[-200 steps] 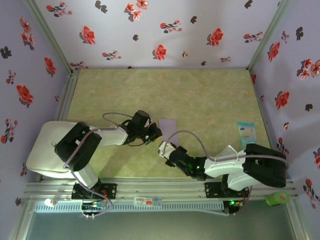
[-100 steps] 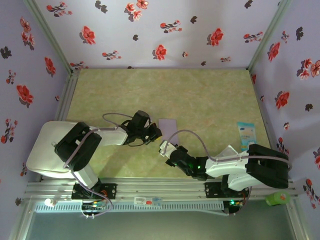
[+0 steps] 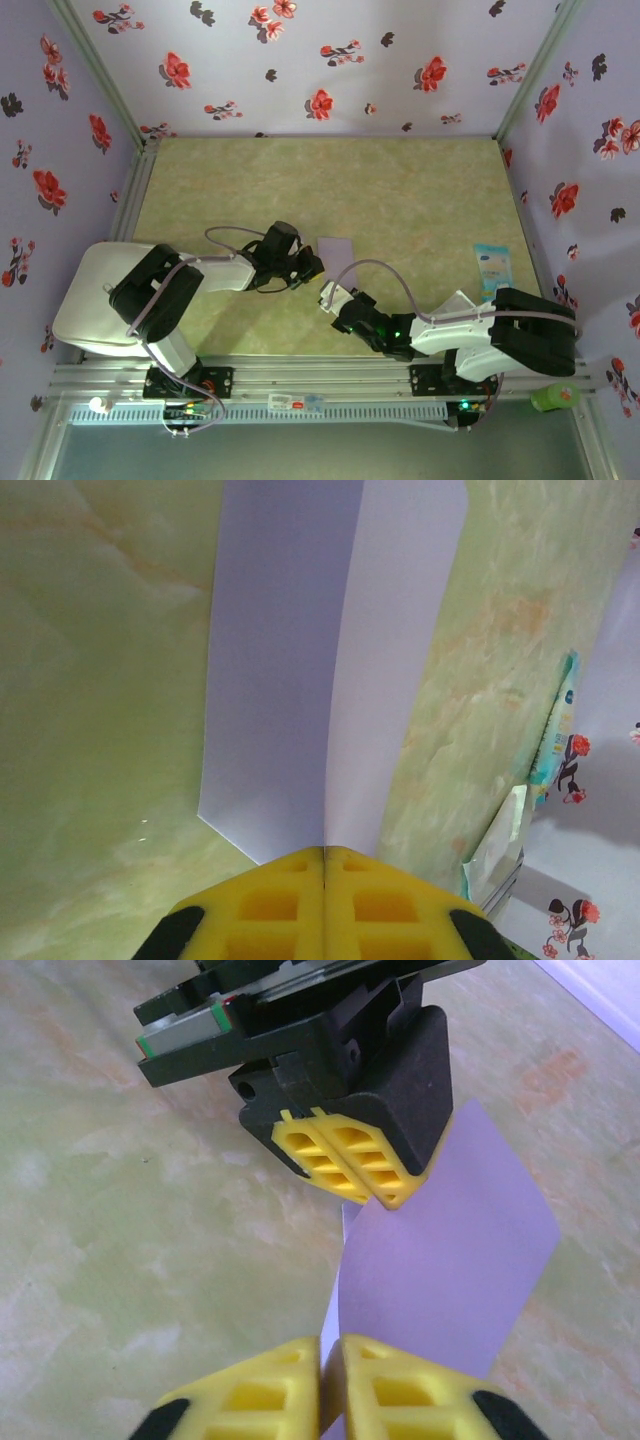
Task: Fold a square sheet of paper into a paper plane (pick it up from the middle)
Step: Third fold the triangle at the center of the table.
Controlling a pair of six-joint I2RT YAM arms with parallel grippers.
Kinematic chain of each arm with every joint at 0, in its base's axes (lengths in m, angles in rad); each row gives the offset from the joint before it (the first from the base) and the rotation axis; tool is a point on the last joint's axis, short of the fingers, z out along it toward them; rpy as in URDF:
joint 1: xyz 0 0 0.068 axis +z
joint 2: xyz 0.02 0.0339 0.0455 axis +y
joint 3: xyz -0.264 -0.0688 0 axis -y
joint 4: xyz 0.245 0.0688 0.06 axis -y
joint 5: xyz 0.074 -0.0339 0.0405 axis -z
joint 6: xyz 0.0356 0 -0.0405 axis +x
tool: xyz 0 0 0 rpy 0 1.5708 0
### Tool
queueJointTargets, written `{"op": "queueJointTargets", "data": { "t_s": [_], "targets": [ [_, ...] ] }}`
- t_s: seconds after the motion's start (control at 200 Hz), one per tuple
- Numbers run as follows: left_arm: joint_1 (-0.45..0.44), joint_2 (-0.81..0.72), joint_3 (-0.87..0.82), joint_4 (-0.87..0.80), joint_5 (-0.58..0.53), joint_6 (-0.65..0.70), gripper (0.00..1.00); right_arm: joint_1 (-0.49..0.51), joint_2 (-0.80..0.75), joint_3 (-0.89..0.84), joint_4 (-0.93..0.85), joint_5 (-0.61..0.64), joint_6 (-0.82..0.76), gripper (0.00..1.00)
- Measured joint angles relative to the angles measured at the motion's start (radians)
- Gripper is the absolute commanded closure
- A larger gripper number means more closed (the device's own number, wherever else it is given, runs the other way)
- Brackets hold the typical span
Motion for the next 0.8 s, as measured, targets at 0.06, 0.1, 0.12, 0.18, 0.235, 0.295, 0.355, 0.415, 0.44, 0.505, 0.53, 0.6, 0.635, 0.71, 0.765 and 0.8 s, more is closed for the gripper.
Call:
{"op": "queueJointTargets", "data": {
  "t_s": [0.06,0.1,0.12,0.18,0.235,0.295,0.355,0.415,0.44,0.505,0.53,0.6,0.635,0.71,0.765,0.8],
  "targets": [
    [0.0,0.0,0.0,0.003,0.0,-0.002,0.99,0.0,0.0,0.0,0.0,-0.001,0.003,0.94],
    [0.0,0.0,0.0,0.003,0.0,-0.003,0.99,0.0,0.0,0.0,0.0,-0.002,0.003,0.98],
    [0.0,0.0,0.0,0.003,0.0,-0.003,0.99,0.0,0.0,0.0,0.0,-0.003,0.006,0.99],
    [0.0,0.0,0.0,0.003,0.0,-0.003,0.98,0.0,0.0,0.0,0.0,-0.004,0.011,1.0],
    [0.0,0.0,0.0,0.003,0.0,-0.003,0.97,0.0,0.0,0.0,0.0,-0.006,0.016,1.0],
    [0.0,0.0,-0.001,0.003,0.0,-0.003,0.94,0.0,0.0,0.0,0.0,-0.014,0.019,1.0],
    [0.0,-0.002,-0.002,0.003,0.0,-0.003,0.89,-0.001,0.0,0.0,-0.002,-0.026,0.023,1.0],
    [0.002,-0.011,-0.007,0.002,-0.002,-0.003,0.85,-0.005,-0.001,0.0,-0.006,-0.041,0.031,1.0],
    [0.003,-0.019,-0.011,0.001,-0.005,-0.002,0.83,-0.009,-0.001,0.0,-0.008,-0.05,0.037,1.0],
    [0.006,-0.046,-0.017,-0.013,-0.019,0.005,0.77,-0.027,-0.005,0.0,-0.02,-0.088,0.055,1.0],
    [0.008,-0.058,-0.017,-0.024,-0.024,0.005,0.75,-0.037,-0.007,0.0,-0.024,-0.107,0.063,1.0],
    [0.015,-0.105,-0.017,-0.061,-0.049,0.017,0.73,-0.072,-0.019,0.0,-0.031,-0.167,0.095,1.0],
    [0.019,-0.127,-0.016,-0.079,-0.061,0.026,0.72,-0.089,-0.026,0.0,-0.031,-0.2,0.109,1.0],
    [0.031,-0.172,-0.008,-0.134,-0.083,0.055,0.71,-0.135,-0.045,0.0,-0.031,-0.276,0.156,1.0],
    [0.039,-0.188,0.008,-0.171,-0.092,0.074,0.71,-0.17,-0.06,0.0,-0.031,-0.339,0.191,1.0],
    [0.044,-0.191,0.023,-0.192,-0.096,0.09,0.71,-0.193,-0.069,0.0,-0.031,-0.379,0.214,1.0]
  ]
}}
